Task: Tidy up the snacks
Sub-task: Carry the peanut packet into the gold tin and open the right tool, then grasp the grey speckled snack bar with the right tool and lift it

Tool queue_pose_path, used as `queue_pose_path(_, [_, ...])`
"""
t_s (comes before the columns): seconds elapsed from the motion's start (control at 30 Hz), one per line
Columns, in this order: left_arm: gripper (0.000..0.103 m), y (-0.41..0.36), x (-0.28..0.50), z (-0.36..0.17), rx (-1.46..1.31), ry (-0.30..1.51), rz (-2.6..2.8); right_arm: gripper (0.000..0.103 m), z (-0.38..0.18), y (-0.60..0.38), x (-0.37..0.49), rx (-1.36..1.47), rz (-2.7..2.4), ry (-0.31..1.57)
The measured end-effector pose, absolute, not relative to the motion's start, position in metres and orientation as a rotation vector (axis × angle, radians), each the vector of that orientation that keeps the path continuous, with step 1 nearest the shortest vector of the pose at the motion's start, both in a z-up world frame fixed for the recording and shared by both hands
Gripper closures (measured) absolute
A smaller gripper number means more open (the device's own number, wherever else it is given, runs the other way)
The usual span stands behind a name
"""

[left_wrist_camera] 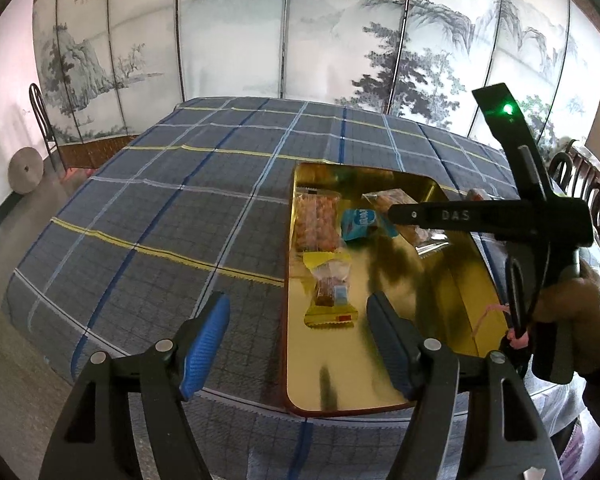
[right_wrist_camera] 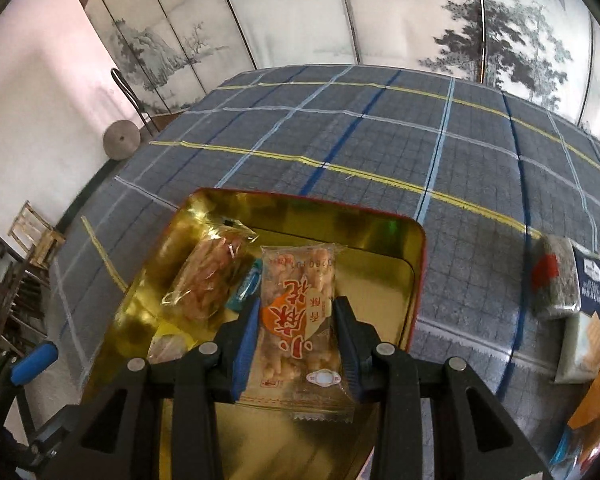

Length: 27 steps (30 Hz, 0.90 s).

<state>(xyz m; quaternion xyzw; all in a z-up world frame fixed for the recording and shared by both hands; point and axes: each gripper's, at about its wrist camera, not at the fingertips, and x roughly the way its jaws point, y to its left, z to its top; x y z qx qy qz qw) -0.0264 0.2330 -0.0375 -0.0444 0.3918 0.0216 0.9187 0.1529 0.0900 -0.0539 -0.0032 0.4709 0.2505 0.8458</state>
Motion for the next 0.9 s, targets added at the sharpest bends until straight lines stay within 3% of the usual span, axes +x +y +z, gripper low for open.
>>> queue_pose_path(0.2, [0.036,0.234,-0.024,-0.041,-0.096,0.819,0.041,0.063,-0.054,0.091,0.161,0.014,0.518,0.994])
queue_pose_path(0.47, [0.035,0.227,-0.023,-0.035,-0.085,0.810,0.030,0.048,-0.020,0.026,0.152,0.145,0.493,0.868])
queue_pose_path(0.7, [0.033,0.210,-0.021,-0.031,-0.065,0.805,-0.006,0.047,-0.038,-0.056,0.191,0.075,0.315,0.964])
queue_pose_path(0.9, [0.032,0.201,-0.013,-0.034,-0.040,0.825,-0.020,0.047,-0.048,-0.061,0.207,0.033,0.307,0.966])
